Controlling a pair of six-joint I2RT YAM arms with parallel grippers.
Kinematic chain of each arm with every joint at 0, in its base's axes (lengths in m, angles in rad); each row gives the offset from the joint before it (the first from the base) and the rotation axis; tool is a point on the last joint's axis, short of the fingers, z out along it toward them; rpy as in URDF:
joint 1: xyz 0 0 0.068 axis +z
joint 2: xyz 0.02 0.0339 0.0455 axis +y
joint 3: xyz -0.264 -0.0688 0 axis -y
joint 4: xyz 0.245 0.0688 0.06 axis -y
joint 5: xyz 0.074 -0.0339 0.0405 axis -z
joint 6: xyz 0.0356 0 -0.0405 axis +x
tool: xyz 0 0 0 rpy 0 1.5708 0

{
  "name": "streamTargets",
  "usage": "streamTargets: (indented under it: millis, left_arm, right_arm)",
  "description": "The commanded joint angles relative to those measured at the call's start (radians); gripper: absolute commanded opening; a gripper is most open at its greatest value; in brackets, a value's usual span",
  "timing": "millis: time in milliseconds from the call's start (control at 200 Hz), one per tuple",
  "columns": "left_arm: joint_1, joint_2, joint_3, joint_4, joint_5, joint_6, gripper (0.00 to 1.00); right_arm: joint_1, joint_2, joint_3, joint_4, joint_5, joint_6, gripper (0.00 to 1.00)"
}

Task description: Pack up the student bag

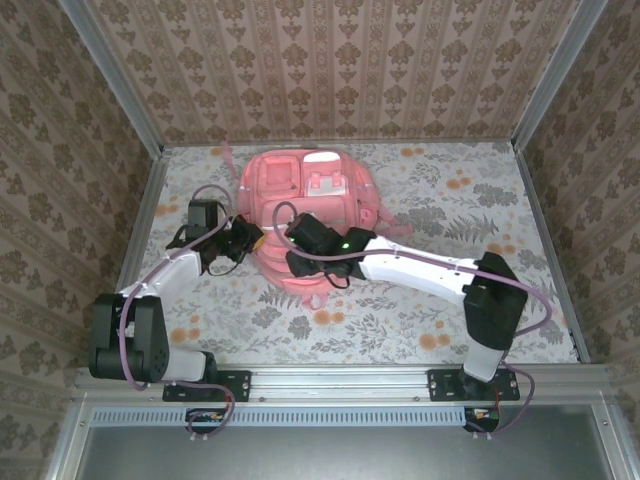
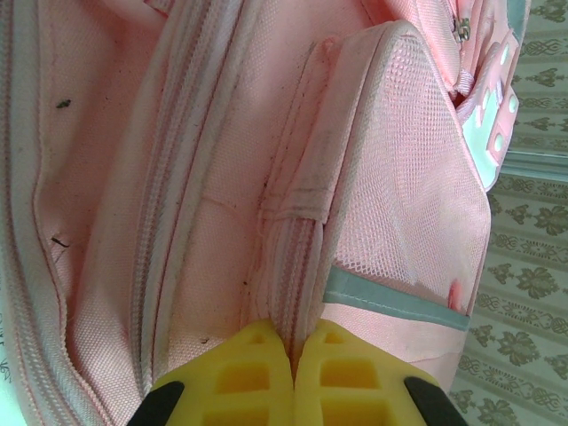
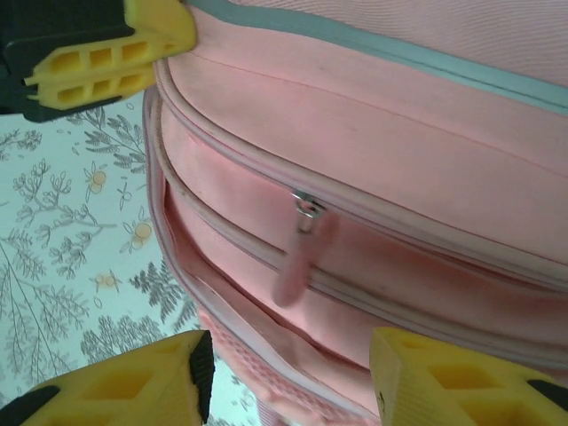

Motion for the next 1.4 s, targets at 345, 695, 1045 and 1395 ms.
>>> streamTargets:
  millis: [345,695,1045,1395]
  left_arm:
    - [0.01,0.001,0.045,0.004,0.028,0.029,0.0]
    - [0.022,-0.006,0.043,-0.022,0.004,0.048,0.0]
    - [0.053,-0.002,0.038,-0.033,0.007,0.079,0.0]
    - [0.052,0.075,0.138,-0.074,-0.001,0.161,0.0]
  right_arm:
    - [-0.003,0.192,0.157,-0.107,0.103,0.179,0.33]
    - [-0.032,0.153,0.121,-0.193,0.223,0.181,0.0]
    - [-0.19,-0.089,-0.149,-0.139,0.25,0.088,0.0]
    - [-0.029,-0.16,-0.172,-0.03,-0.034,-0.108,0.0]
